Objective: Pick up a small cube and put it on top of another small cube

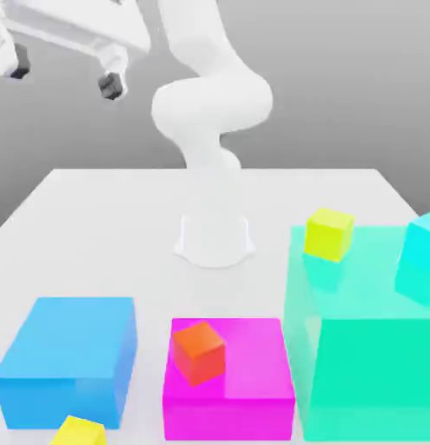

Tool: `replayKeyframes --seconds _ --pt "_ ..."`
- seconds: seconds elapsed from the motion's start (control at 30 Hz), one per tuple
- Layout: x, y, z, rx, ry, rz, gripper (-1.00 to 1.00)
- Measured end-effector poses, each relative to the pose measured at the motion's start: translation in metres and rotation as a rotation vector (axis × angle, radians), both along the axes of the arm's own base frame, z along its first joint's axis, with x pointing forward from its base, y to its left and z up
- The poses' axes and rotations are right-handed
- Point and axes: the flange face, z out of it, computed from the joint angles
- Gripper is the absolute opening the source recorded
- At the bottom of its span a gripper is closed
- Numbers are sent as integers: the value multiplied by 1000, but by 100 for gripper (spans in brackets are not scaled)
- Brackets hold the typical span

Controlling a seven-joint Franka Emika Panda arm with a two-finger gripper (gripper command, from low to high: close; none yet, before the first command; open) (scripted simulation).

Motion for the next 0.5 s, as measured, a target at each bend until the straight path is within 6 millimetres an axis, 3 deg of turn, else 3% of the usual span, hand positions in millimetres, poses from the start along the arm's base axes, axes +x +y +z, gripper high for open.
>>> replayKeyframes --seconds 0.27,0.5 --pt "31 -5 -86 -155 23 307 0" --pt "46 -4 -158 -295 43 593 0"
